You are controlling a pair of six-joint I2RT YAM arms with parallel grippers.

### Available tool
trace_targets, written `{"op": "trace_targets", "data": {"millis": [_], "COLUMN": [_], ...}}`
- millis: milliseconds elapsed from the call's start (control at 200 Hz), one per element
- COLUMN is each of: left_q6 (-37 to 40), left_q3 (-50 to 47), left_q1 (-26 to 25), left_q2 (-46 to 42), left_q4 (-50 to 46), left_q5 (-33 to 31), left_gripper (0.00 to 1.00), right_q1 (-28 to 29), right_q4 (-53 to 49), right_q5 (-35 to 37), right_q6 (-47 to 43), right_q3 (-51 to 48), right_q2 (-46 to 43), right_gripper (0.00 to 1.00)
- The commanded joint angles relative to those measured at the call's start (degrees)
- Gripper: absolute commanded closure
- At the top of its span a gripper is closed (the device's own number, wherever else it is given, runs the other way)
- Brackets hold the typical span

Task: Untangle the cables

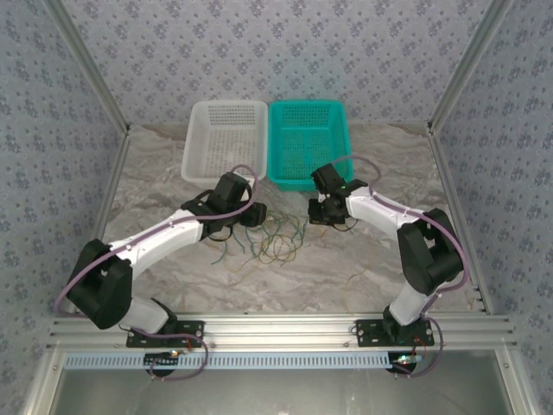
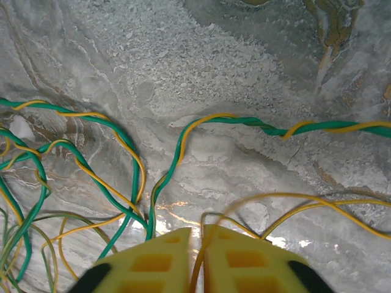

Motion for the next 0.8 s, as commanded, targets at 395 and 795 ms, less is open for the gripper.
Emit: {"op": "trace_targets", "data": {"millis": [395,795], "left_q6": [-0.08,3.16], "left_q3": [-0.80,-2.29], "left_q1": [1.28,5.97], "left_q2": [-10.18,-17.06], "left_q4": [7.13,19.47], "left_q5": [2.21,24.24], "left_gripper": [0.31,0.29], "right_q1": [0.47,1.15], "right_q4": [-15.39,-10.59], "right_q5": [5.17,-14.03], "right_q6": [-4.16,-18.92], "right_q3": [10.02,16.72], "right_q2": [-19.00,-24.66], "right_gripper": [1.00,1.00]}}
